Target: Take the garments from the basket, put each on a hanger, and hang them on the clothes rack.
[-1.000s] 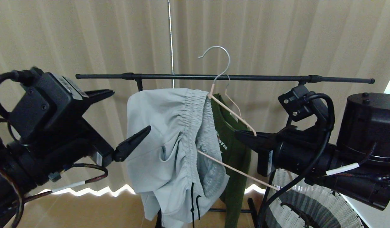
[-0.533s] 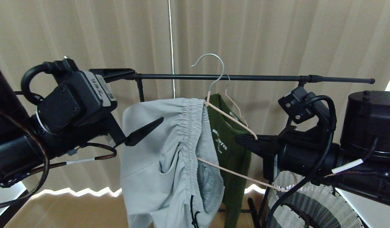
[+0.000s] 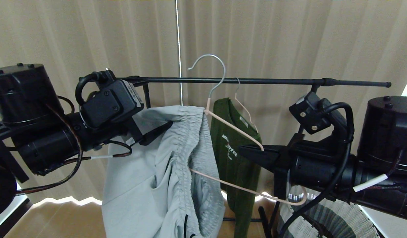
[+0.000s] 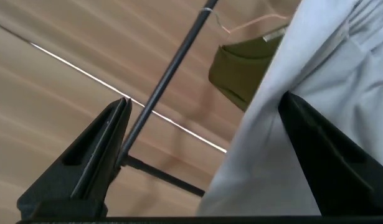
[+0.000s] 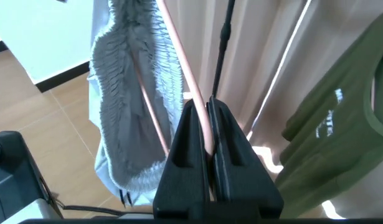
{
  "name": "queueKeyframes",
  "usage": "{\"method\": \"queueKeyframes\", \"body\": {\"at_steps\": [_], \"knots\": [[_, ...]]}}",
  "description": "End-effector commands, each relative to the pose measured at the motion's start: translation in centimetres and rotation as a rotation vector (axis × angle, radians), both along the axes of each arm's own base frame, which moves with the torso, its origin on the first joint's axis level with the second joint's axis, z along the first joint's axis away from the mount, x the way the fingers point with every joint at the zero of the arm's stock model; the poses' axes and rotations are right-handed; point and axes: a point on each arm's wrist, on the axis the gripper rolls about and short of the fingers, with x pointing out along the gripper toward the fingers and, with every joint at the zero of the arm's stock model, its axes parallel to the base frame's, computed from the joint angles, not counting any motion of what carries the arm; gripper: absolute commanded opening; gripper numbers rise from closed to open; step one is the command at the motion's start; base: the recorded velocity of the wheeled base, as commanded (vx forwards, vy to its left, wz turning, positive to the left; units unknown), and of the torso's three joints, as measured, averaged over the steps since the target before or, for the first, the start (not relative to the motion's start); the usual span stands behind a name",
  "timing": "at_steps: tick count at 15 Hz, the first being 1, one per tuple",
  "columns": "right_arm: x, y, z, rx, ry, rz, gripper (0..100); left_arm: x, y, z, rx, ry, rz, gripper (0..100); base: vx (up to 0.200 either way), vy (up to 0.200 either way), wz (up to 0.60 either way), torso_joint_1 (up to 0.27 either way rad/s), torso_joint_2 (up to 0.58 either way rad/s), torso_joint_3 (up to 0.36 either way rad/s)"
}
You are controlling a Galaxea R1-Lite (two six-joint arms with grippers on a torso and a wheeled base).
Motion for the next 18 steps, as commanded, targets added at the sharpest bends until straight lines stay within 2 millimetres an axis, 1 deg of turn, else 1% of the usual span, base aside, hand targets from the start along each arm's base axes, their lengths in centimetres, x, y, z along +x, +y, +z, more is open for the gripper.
{"method": "queueKeyframes", "body": {"at_steps": [1,6,7,13,18], "knots": [[-0.12,0.12,0.01,0.003,0.001,0.018,0,-0.14,0.05,-1.23,0.022,0.037,-0.002,100,0.000,0.000,0.00,0.000,0.00,0.000],[-0.73,0.46,0.04,0.009,0.005,0.075,0,-0.29,0.11,-1.13,0.021,0.032,-0.005,100,0.000,0.000,0.00,0.000,0.00,0.000],[-0.74,0.45,0.00,0.000,-0.003,0.078,0,-0.36,0.14,-1.10,0.021,0.030,-0.005,0,0.000,0.000,0.00,0.000,0.00,0.000],[-0.77,0.42,-0.13,-0.008,-0.007,0.082,0,-0.70,0.29,-0.95,0.019,0.024,-0.003,0,0.000,0.000,0.00,0.000,0.00,0.000],[-0.75,0.37,-0.06,-0.010,-0.011,0.075,0,-1.02,0.52,-1.42,0.016,0.032,0.003,0,0.000,0.000,0.00,0.000,0.00,0.000]]}}
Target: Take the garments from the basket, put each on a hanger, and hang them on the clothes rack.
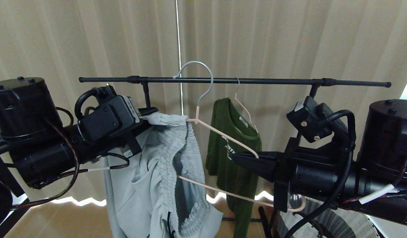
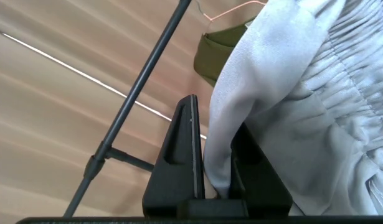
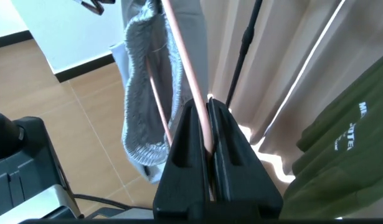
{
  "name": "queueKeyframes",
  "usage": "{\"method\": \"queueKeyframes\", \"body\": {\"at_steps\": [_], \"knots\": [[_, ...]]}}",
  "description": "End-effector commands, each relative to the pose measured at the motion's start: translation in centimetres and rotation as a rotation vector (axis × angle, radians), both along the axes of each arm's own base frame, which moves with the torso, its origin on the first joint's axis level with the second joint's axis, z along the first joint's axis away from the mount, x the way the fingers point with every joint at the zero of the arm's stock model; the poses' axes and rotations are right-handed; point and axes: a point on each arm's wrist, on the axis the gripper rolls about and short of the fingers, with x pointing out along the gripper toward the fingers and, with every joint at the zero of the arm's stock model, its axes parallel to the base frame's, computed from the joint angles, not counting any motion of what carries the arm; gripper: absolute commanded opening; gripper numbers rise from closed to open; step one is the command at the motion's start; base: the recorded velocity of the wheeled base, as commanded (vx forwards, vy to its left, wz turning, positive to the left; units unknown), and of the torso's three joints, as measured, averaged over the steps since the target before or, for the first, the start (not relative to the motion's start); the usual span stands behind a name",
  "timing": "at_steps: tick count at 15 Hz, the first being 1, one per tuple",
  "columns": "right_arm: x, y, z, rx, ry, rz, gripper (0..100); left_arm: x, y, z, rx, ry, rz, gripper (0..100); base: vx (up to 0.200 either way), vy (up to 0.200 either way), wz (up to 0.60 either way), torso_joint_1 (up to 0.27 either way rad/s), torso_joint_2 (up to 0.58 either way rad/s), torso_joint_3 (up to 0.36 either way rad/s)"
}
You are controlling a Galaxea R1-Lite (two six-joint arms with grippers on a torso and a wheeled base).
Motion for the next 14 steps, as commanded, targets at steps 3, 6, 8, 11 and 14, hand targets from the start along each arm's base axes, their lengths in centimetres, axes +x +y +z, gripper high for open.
{"method": "queueKeyframes", "body": {"at_steps": [3,6,8,11,14], "knots": [[0.0,0.0,0.0,-0.006,0.001,0.000,100,-0.2,0.2,-0.3,-0.029,-0.070,0.013,0,0.000,0.000,0.00,0.000,0.00,0.000],[0.1,0.0,-0.2,-0.010,-0.005,-0.010,100,-0.1,0.9,-0.5,-0.026,-0.068,0.077,0,0.000,0.000,0.00,0.000,0.00,0.000],[0.2,-0.3,0.2,-0.013,-0.031,-0.022,100,0.1,1.6,-0.7,-0.022,-0.059,0.163,0,0.000,0.000,0.00,0.000,0.00,0.000],[1.2,-1.7,0.0,-0.054,-0.071,-0.088,100,-0.3,3.1,-0.9,-0.054,-0.031,0.352,0,0.000,0.000,0.00,0.000,0.00,0.000],[1.6,-2.4,0.1,-0.055,-0.075,-0.132,100,-1.9,5.0,-0.7,-0.087,0.057,0.457,0,0.000,0.000,0.00,0.000,0.00,0.000]]}}
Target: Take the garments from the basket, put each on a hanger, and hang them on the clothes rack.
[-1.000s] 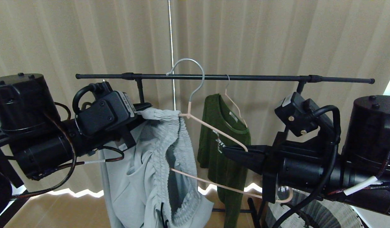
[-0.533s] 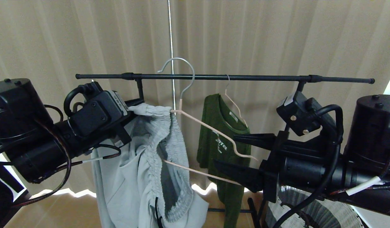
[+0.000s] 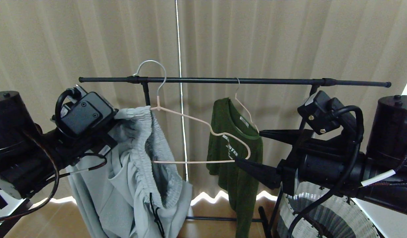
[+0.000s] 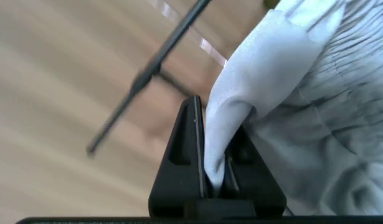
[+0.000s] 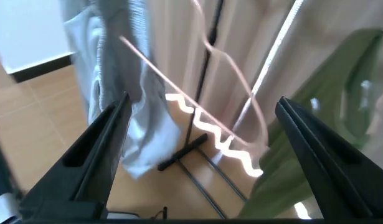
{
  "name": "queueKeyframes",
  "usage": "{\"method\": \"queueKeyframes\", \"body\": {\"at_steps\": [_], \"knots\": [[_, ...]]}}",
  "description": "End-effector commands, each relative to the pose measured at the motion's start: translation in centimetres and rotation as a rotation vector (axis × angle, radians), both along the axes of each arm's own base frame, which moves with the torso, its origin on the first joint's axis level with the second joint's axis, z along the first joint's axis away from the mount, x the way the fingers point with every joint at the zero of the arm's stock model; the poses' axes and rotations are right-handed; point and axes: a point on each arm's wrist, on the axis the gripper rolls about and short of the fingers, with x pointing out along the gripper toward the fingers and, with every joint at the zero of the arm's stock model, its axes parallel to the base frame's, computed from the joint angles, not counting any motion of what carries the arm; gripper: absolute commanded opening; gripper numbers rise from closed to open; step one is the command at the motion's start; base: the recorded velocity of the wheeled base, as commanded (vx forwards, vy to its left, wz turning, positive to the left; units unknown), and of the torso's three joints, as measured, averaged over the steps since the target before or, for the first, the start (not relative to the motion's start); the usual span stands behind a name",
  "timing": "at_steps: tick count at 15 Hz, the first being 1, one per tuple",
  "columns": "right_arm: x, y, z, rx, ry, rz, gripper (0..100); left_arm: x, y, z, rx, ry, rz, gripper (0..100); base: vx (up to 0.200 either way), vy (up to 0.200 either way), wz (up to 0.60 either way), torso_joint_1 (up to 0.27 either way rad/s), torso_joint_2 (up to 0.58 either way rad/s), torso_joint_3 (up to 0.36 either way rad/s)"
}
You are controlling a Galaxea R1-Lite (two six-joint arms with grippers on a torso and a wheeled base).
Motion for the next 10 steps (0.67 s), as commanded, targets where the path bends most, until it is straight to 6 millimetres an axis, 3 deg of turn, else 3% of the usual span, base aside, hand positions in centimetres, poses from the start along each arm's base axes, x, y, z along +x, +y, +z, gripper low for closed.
{"method": "queueKeyframes", "body": {"at_steps": [1,6,10], "knots": [[0.3,-0.5,0.1,0.001,-0.003,-0.028,100,-1.9,1.7,0.9,-0.035,0.050,0.061,0,0.000,0.000,0.00,0.000,0.00,0.000],[0.5,-1.6,-0.2,-0.018,-0.007,-0.124,100,-2.8,2.2,-0.2,-0.158,0.200,0.155,0,0.000,0.000,0.00,0.000,0.00,0.000],[0.1,-2.2,-2.4,-0.071,0.053,-0.141,100,-2.8,2.0,-0.3,-0.230,0.216,0.167,0,0.000,0.000,0.00,0.000,0.00,0.000]]}}
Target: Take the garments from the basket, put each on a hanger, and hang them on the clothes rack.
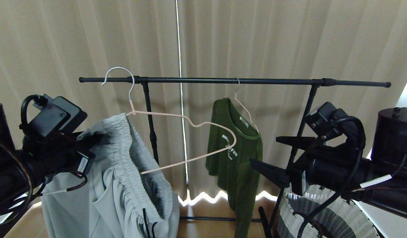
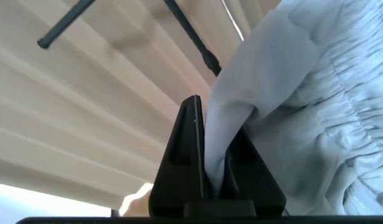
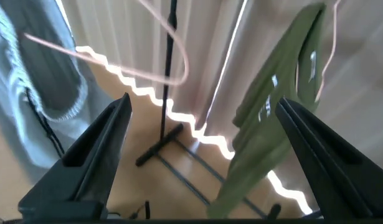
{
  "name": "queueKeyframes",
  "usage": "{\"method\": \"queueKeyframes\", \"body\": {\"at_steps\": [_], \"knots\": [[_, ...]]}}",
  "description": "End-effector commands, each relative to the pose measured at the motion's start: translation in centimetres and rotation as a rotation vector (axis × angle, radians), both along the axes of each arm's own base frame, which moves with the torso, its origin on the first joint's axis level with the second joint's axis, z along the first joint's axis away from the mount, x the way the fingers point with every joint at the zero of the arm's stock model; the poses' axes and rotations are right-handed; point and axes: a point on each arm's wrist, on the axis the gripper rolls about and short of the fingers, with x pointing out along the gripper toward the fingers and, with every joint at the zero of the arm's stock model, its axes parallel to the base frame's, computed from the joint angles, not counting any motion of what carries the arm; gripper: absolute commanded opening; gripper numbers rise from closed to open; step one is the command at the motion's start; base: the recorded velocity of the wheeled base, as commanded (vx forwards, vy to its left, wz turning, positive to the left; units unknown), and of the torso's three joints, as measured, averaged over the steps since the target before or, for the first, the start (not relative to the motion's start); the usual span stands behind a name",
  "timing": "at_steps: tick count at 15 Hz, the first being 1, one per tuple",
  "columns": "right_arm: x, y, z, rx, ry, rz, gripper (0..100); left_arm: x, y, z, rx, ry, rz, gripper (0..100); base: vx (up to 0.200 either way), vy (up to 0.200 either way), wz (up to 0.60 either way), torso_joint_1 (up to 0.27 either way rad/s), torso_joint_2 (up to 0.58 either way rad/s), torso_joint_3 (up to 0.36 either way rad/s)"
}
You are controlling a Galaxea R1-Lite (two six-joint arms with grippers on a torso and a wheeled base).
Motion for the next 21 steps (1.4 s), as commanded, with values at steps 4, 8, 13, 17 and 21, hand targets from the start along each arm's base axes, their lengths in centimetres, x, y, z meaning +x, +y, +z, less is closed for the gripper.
{"method": "queueKeyframes", "body": {"at_steps": [4,8,13,17,21], "knots": [[-0.9,1.5,-1.4,-0.021,0.048,0.073,100,0.2,-1.2,1.0,-0.151,-0.015,0.002,0,0.000,0.000,0.00,0.000,0.00,0.000],[-0.8,5.0,-2.1,0.040,-0.002,0.160,100,0.1,-4.5,3.3,-0.320,-0.046,-0.123,0,0.000,0.000,0.00,0.000,0.00,0.000],[1.7,7.8,-3.4,0.101,-0.079,0.145,100,-0.6,-5.9,4.2,-0.341,-0.113,-0.211,0,0.000,0.000,0.00,0.000,0.00,0.000],[2.5,8.5,-3.9,0.099,-0.079,0.142,100,-0.9,-6.3,4.5,-0.333,-0.130,-0.242,0,0.000,0.000,0.00,0.000,0.00,0.000],[2.5,8.6,-4.3,0.086,-0.072,0.123,100,-0.7,-6.6,5.0,-0.357,-0.183,-0.259,0,0.000,0.000,0.00,0.000,0.00,0.000]]}}
